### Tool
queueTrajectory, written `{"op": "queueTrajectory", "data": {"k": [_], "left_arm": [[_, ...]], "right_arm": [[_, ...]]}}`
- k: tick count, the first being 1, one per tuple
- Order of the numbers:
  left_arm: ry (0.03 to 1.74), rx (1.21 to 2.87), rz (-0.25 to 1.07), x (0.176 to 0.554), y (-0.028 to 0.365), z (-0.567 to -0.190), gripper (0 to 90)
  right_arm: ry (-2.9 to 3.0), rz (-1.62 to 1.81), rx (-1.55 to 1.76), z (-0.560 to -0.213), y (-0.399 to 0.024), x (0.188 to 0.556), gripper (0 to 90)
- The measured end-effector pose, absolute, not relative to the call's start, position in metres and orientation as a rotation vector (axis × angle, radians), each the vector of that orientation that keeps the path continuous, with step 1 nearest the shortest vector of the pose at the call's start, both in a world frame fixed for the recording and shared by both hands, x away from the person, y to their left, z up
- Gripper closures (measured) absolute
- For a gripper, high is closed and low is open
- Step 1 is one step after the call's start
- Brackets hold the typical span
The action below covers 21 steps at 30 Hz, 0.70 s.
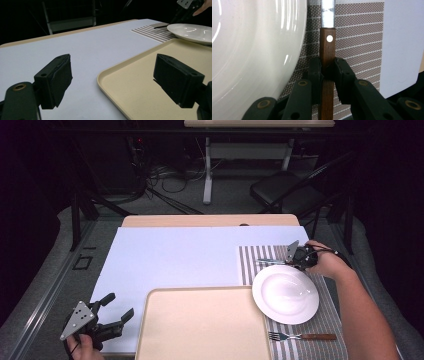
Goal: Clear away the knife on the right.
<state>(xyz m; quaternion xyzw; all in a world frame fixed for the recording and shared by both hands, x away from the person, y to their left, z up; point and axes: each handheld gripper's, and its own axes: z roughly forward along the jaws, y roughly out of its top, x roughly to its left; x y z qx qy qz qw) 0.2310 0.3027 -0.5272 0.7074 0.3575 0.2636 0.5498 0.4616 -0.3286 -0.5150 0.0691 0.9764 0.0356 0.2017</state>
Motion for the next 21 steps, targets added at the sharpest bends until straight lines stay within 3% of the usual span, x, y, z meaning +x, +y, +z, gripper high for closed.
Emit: {"op": "queueTrajectory", "data": {"k": [21], "left_arm": [[0.844, 1.675, 0.620, 0.231, 0.303, -0.527, 15.5]], "right_arm": [[2.659, 0.174, 0.406, -0.491, -0.330, 0.449, 76.4]]}}
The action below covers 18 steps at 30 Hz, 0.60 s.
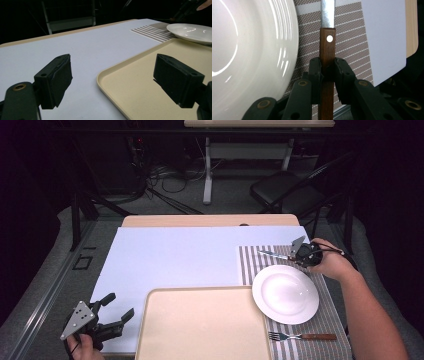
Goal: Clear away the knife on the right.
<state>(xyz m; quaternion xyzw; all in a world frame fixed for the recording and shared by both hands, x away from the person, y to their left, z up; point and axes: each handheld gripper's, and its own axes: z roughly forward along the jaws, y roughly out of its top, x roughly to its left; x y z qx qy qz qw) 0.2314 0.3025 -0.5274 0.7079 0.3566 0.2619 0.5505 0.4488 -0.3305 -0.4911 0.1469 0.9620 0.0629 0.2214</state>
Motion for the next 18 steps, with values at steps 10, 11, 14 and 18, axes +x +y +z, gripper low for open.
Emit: {"op": "queueTrajectory", "data": {"k": [10, 11, 14, 18], "left_arm": [[0.836, 1.683, 0.614, 0.232, 0.302, -0.527, 15.5], [0.834, 1.683, 0.614, 0.232, 0.302, -0.527, 15.5], [0.836, 1.681, 0.614, 0.231, 0.302, -0.527, 15.5], [0.836, 1.681, 0.613, 0.231, 0.302, -0.527, 15.4]], "right_arm": [[2.631, 0.195, 0.576, -0.480, -0.333, 0.439, 76.4], [2.622, 0.218, 0.591, -0.480, -0.333, 0.439, 76.4], [2.620, 0.201, 0.672, -0.476, -0.333, 0.436, 76.4], [2.619, 0.218, 0.725, -0.471, -0.334, 0.433, 76.4]]}}
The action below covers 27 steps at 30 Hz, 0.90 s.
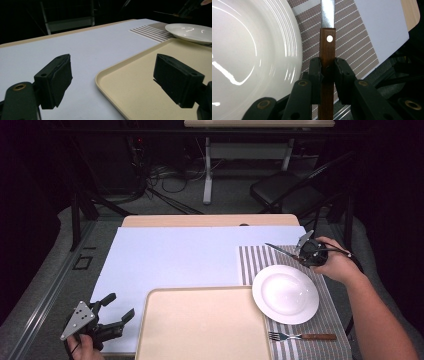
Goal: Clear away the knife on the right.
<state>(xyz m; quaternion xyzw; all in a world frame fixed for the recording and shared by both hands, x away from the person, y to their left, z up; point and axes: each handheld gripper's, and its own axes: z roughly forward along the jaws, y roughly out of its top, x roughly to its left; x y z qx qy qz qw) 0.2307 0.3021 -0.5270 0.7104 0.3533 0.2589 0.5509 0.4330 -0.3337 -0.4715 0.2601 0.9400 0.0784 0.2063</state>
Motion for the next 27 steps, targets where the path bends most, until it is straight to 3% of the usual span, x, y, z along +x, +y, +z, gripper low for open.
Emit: {"op": "queueTrajectory", "data": {"k": [27], "left_arm": [[0.822, 1.690, 0.607, 0.230, 0.301, -0.526, 15.5]], "right_arm": [[2.549, 0.372, 1.208, -0.461, -0.338, 0.410, 76.4]]}}
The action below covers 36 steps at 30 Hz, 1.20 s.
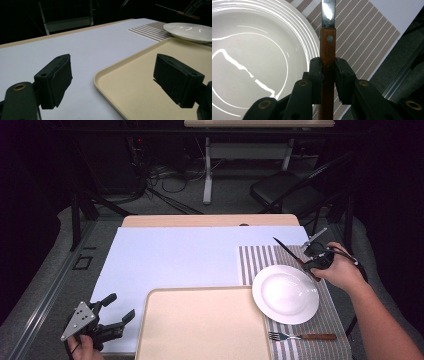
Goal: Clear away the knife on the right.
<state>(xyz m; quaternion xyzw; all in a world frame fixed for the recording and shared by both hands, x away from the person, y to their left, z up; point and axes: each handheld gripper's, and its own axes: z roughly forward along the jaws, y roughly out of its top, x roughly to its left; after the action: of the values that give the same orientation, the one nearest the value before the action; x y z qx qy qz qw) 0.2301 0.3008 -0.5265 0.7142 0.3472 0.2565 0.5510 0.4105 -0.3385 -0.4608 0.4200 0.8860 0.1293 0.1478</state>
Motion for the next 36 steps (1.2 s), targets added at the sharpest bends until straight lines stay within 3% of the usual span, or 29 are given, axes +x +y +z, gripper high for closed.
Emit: {"op": "queueTrajectory", "data": {"k": [36], "left_arm": [[0.772, 1.695, 0.568, 0.230, 0.299, -0.525, 15.5]], "right_arm": [[2.493, 0.411, 1.459, -0.460, -0.343, 0.348, 76.4]]}}
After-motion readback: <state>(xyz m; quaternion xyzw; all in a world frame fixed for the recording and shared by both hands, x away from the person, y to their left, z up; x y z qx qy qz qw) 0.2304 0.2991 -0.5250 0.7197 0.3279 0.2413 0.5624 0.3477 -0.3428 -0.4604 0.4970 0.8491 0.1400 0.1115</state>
